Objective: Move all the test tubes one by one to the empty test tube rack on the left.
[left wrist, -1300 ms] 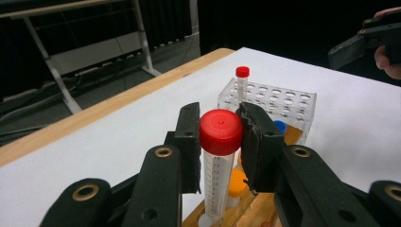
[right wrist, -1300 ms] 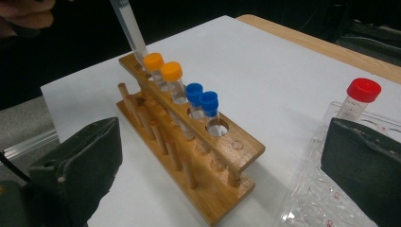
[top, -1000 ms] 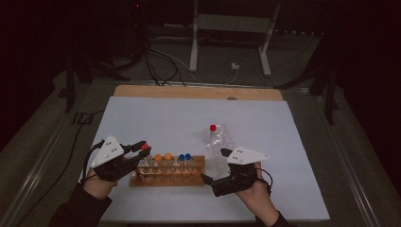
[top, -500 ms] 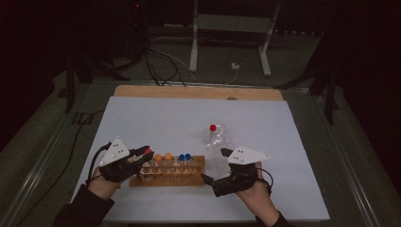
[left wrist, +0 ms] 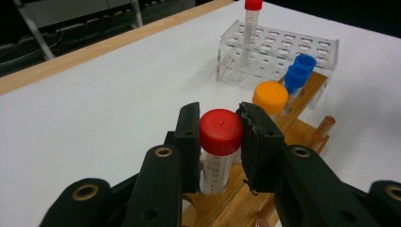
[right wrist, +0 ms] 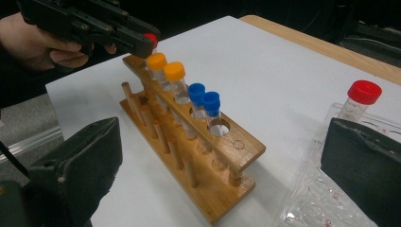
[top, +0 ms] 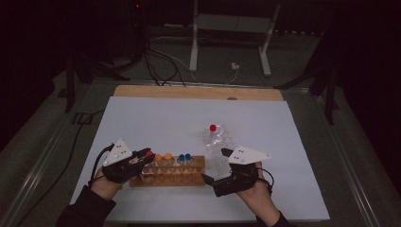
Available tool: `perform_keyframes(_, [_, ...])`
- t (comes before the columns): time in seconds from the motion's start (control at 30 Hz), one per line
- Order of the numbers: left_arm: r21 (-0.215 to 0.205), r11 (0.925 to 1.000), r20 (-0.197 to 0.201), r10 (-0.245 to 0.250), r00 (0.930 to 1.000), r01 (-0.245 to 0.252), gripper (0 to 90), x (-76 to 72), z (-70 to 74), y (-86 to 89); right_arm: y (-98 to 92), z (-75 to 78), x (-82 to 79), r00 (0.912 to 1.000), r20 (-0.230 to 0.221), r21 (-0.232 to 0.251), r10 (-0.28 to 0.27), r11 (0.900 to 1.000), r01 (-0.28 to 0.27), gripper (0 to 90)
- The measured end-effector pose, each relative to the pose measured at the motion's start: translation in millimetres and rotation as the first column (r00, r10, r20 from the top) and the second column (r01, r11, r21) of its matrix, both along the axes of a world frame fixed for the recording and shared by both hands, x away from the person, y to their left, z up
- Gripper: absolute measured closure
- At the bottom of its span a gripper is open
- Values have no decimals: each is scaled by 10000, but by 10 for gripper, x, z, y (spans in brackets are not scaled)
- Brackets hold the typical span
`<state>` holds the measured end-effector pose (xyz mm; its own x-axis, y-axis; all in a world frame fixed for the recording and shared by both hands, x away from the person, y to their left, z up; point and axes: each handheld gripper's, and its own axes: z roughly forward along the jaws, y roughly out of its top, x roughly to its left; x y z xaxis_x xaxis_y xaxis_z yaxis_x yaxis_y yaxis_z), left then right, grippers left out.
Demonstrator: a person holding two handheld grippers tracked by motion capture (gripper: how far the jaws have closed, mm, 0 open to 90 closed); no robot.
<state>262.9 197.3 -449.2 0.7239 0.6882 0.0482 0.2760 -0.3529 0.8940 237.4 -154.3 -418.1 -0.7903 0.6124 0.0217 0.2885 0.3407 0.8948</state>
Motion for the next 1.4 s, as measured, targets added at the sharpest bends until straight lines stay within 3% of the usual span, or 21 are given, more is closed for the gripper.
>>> perform_keyframes(0.7, [228,9996,-152,195,9997,-192,698,-15,-2,18,-20,25,-2,10000,40,52,58,10000,-58,0])
perform_keyframes(1.03, [-568,9979,223,324,9992,-311,423,-100,169,138,-75,56,19,9999,132,164,-79,9998,77,0])
perform_keyframes(1.2, [-1094,9924,323,598,9977,-560,188,-107,230,211,-98,65,59,9996,219,63,-158,9999,157,0])
perform_keyframes(1.27, [-1426,9891,320,425,9986,-375,166,-109,239,255,-123,55,96,9994,231,97,-244,9997,242,0])
perform_keyframes(1.4, [-1401,9885,476,634,9969,-562,120,-99,233,312,-184,-8,219,9979,230,104,-612,9981,610,0])
